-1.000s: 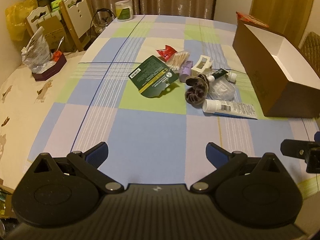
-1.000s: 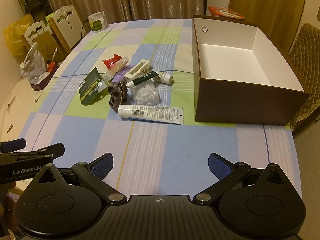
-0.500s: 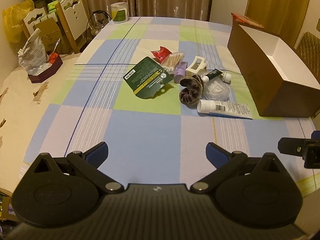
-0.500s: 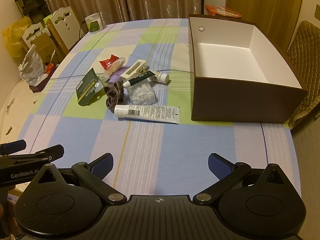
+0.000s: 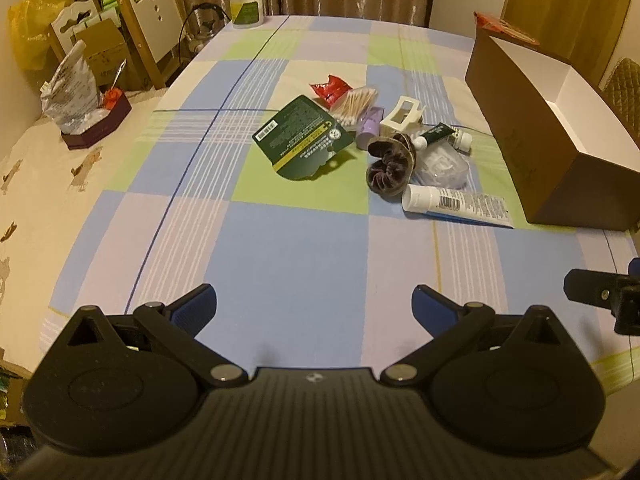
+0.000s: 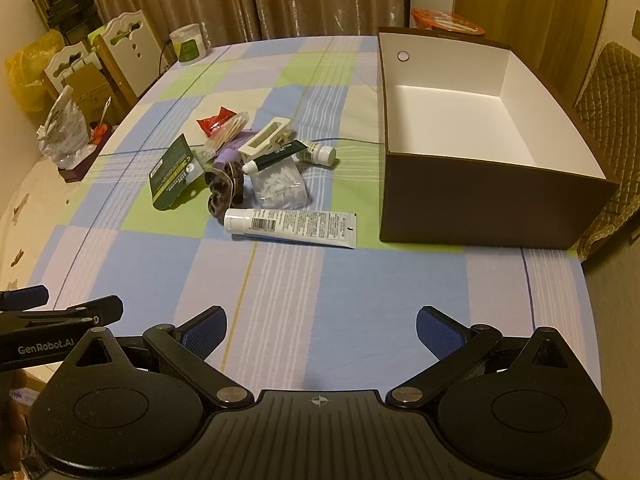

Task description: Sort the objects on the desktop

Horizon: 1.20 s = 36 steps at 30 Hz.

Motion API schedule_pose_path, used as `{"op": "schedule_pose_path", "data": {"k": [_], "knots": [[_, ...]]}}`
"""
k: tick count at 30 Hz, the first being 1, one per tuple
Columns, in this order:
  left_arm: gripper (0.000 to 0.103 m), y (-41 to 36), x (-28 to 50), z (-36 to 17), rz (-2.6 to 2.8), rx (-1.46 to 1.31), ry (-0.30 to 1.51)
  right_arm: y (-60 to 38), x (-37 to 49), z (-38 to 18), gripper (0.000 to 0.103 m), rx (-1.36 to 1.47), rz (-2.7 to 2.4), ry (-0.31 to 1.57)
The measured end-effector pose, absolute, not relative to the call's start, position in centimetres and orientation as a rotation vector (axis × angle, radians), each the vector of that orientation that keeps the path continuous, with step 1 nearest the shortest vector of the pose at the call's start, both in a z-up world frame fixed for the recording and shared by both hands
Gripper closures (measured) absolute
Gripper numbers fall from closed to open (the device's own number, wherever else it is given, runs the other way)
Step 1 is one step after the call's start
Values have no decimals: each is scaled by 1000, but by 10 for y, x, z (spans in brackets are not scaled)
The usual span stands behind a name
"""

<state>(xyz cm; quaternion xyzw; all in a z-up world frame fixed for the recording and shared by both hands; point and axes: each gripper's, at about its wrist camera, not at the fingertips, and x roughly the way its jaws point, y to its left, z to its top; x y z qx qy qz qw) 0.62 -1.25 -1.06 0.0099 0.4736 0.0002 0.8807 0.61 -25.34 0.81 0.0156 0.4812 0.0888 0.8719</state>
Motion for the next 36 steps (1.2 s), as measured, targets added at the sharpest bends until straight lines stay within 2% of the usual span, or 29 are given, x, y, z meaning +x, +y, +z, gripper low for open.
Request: {"op": "schedule_pose_path", "data": {"k": [6, 24, 36], "knots": [[1, -11, 1, -10, 24, 33, 968, -251, 8, 7, 0, 8, 210, 990], [1, 6, -18, 6, 95, 103, 933, -223, 5, 10, 0, -226, 546, 786], [1, 27, 41, -5, -54, 212, 897, -192, 42, -5, 0, -312, 513, 754]]}}
